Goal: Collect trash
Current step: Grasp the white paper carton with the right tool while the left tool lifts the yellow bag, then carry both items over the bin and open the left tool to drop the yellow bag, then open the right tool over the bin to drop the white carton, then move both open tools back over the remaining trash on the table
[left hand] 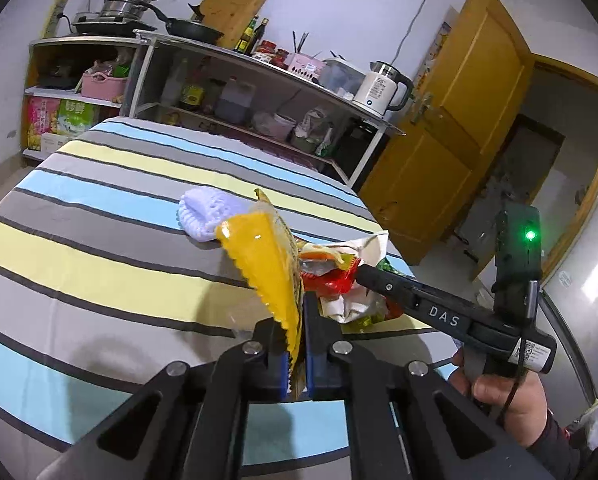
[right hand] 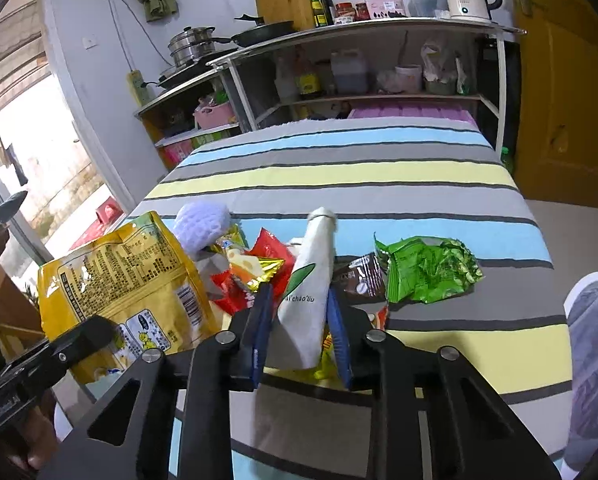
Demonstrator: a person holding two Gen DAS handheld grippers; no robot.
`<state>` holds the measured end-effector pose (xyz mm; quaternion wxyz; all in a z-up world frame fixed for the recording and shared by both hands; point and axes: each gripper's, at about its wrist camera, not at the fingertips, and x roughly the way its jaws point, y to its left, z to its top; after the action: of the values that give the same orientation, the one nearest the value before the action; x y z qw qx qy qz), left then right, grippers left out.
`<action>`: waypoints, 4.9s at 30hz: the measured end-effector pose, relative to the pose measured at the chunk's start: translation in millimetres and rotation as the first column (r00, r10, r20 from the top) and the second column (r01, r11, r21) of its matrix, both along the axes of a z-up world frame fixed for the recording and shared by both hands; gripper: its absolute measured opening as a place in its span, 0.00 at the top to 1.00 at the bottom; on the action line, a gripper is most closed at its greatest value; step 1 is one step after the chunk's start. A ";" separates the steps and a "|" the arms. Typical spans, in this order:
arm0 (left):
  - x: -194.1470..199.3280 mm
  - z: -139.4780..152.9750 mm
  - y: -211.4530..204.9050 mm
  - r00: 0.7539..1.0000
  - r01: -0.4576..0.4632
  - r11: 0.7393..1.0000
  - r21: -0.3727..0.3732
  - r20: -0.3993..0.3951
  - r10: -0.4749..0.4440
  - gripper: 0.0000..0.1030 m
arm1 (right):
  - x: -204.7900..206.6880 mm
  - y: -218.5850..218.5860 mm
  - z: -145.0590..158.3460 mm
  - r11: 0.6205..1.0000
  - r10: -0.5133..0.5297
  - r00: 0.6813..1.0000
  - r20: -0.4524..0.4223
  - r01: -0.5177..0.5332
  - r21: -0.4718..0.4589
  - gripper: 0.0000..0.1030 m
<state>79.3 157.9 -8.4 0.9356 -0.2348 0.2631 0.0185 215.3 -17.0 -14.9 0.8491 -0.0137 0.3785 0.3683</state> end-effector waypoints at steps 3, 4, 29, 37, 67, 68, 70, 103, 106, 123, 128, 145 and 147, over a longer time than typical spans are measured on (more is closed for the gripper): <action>-1.2 5.6 -3.8 1.000 0.003 1.000 0.014 0.012 -0.003 0.95 | -3.7 -8.2 4.6 1.000 -0.010 1.000 0.016 0.010 0.013 0.75; -1.5 7.5 -5.0 1.000 0.005 1.000 0.017 0.016 -0.006 0.95 | -5.3 -10.8 6.3 1.000 -0.014 1.000 0.020 0.014 0.017 0.75; 26.4 42.7 -87.1 0.980 0.193 0.974 0.116 0.033 -0.198 0.95 | -37.8 -121.9 42.8 0.976 -0.195 0.978 0.072 0.187 0.111 0.75; 54.3 47.2 -132.0 0.952 0.299 0.944 0.138 0.025 -0.305 0.95 | -34.9 -174.1 38.9 0.951 -0.297 0.953 0.067 0.289 0.106 0.75; 160.7 -3.6 -273.1 0.815 0.576 0.808 0.120 -0.152 -0.559 0.95 | 11.4 -301.8 -40.1 0.836 -0.547 0.831 -0.104 0.548 -0.021 0.74; 161.6 -6.1 -274.0 0.814 0.577 0.808 0.119 -0.161 -0.557 0.95 | 13.0 -302.8 -43.7 0.833 -0.552 0.827 -0.113 0.552 -0.029 0.73; 163.8 -10.9 -274.2 0.815 0.574 0.810 0.117 -0.178 -0.552 0.94 | 14.7 -304.6 -48.0 0.831 -0.555 0.823 -0.122 0.554 -0.038 0.73; 75.0 28.5 -181.6 0.938 0.343 0.920 0.189 -0.012 -0.347 0.73 | -55.3 -234.9 25.0 0.915 -0.401 0.914 0.058 0.398 0.060 0.67; 64.2 29.9 -167.4 0.948 0.312 0.928 0.201 -0.005 -0.318 0.73 | -62.1 -219.5 25.7 0.931 -0.363 0.929 0.070 0.360 0.057 0.67; 21.5 18.9 -83.9 0.992 0.124 0.958 0.259 -0.003 -0.128 0.71 | -72.4 -148.7 21.7 0.979 -0.205 0.977 0.062 0.203 0.037 0.67; 15.8 16.8 -62.7 0.998 0.065 0.963 0.262 0.001 -0.068 0.57 | -70.0 -130.2 20.2 0.987 -0.161 0.985 0.058 0.159 0.032 0.67; 34.0 -17.7 -11.3 0.992 -0.020 0.973 0.231 -0.119 0.048 0.45 | -44.6 -69.8 -0.4 0.998 -0.062 0.998 0.000 0.062 0.000 0.67; 37.9 -22.0 -8.9 0.990 -0.018 0.977 0.211 -0.136 0.047 0.45 | -38.6 -64.6 -3.5 0.998 -0.060 0.998 -0.011 0.060 -0.001 0.67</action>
<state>117.2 149.0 -30.4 0.9338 -0.1375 0.3209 0.0779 176.7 -81.7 -18.4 0.8575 -0.0004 0.3837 0.3427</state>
